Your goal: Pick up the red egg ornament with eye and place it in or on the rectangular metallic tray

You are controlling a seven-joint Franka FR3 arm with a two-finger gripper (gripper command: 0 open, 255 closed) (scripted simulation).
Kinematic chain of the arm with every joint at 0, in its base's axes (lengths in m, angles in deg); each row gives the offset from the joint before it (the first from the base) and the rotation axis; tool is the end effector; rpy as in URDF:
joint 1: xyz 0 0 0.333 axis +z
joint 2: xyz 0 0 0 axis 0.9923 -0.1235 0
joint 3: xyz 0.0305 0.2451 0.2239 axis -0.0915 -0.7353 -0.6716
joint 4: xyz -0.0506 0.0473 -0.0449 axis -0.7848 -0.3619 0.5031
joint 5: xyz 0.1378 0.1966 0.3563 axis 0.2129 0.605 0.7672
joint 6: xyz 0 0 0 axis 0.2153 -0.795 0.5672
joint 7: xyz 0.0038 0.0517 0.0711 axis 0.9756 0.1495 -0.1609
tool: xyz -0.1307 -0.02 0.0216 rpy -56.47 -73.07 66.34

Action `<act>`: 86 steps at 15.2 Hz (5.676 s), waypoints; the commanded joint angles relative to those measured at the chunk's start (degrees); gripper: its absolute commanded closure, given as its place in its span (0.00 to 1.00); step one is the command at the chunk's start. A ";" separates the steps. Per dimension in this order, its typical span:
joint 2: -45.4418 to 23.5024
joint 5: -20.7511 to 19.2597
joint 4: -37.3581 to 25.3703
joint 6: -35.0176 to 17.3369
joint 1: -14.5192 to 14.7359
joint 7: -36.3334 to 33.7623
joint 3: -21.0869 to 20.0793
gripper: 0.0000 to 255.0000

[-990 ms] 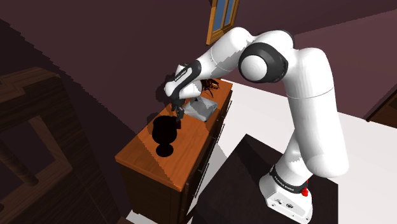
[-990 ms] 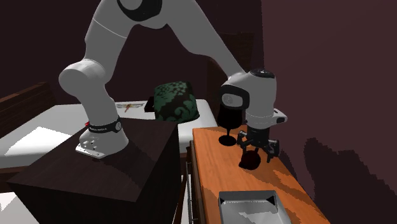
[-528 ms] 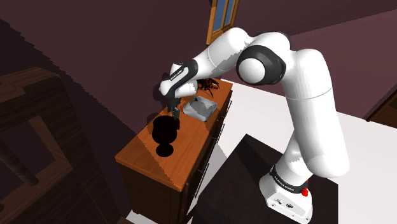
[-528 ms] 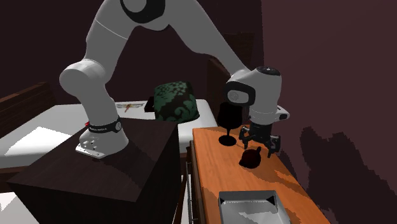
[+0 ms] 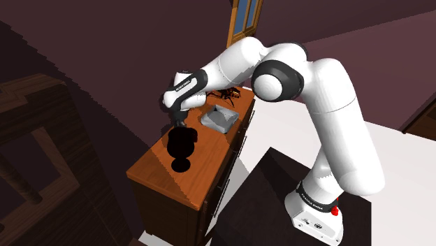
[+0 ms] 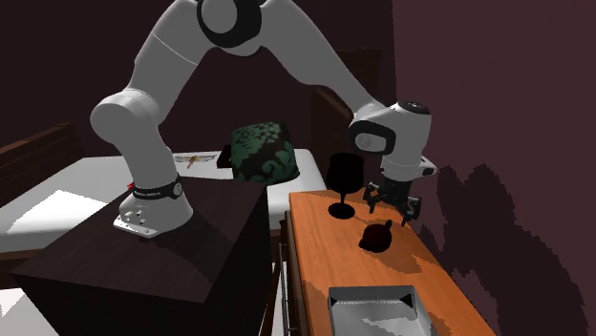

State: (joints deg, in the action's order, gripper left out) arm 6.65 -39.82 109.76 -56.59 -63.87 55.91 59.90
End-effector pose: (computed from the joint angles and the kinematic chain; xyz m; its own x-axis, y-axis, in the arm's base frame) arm 0.7057 0.0493 0.1445 0.4477 0.8872 0.1113 0.8941 -0.4462 -0.0393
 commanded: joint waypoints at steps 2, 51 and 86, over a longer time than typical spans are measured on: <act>-1.83 0.65 -0.61 -1.20 -0.28 0.29 -0.63 0.00; 10.69 -4.03 1.67 9.77 -2.85 3.24 4.82 1.00; -0.86 1.39 -5.36 9.05 -21.20 24.35 5.68 1.00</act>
State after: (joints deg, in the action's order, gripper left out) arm 6.24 -38.38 104.22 -47.53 -84.83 80.18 65.48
